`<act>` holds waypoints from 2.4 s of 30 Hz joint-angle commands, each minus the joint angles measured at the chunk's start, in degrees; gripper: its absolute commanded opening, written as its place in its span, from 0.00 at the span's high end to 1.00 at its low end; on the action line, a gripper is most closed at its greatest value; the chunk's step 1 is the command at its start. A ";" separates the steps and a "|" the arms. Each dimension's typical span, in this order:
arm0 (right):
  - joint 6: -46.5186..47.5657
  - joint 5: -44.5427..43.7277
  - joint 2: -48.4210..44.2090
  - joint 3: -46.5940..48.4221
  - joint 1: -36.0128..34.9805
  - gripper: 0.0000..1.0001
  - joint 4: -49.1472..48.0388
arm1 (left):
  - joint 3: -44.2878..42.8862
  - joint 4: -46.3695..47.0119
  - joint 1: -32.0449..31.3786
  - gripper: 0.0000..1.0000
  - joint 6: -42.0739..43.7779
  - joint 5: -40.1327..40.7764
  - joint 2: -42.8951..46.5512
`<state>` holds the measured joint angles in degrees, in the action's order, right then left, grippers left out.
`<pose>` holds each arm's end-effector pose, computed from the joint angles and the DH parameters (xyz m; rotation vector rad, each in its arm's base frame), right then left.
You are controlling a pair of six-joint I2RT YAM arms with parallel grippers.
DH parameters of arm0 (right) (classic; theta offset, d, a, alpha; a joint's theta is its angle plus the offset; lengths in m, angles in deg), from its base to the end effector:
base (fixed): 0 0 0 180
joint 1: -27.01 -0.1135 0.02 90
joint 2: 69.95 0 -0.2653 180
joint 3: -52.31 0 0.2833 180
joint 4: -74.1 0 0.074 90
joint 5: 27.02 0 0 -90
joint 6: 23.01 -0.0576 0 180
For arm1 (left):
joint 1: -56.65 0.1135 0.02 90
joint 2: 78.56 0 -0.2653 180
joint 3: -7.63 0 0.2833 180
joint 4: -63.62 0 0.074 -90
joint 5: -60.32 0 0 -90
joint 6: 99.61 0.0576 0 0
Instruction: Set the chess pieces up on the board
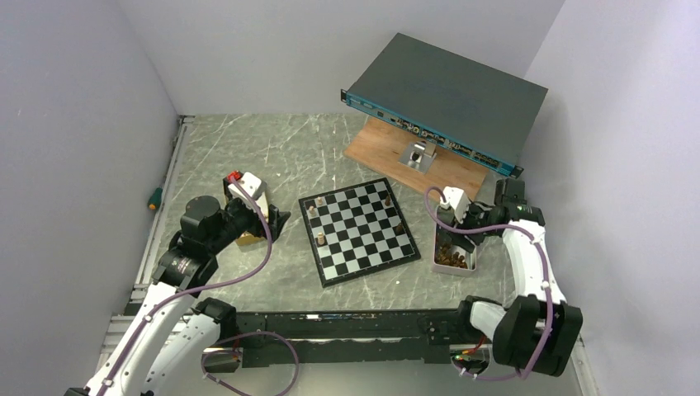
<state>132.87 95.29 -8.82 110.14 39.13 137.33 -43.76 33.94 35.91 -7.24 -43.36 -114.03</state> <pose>0.2251 -0.0168 0.2170 -1.2482 2.1341 0.2329 0.1847 -0.0845 0.3142 0.5319 1.7471 -0.4430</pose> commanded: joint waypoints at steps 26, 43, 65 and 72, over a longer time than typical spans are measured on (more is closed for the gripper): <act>29.67 7.36 20.22 2.30 4.80 0.51 0.86 | -0.57 0.89 -0.12 0.01 1.14 0.23 -0.08; 31.49 8.04 23.85 3.36 4.82 0.65 2.64 | -0.54 0.84 -0.10 0.01 1.23 0.49 -0.42; 32.56 8.02 23.98 3.95 4.80 0.99 3.56 | -0.48 0.75 -0.10 0.01 1.32 0.45 -0.71; 27.75 5.93 17.43 4.85 4.84 1.00 0.78 | -0.55 0.75 -0.10 0.01 1.32 0.46 -0.82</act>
<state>162.47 100.34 13.25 112.22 43.70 139.30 -43.76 33.89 35.91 -6.80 -43.31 -114.81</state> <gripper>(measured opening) 0.171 0.989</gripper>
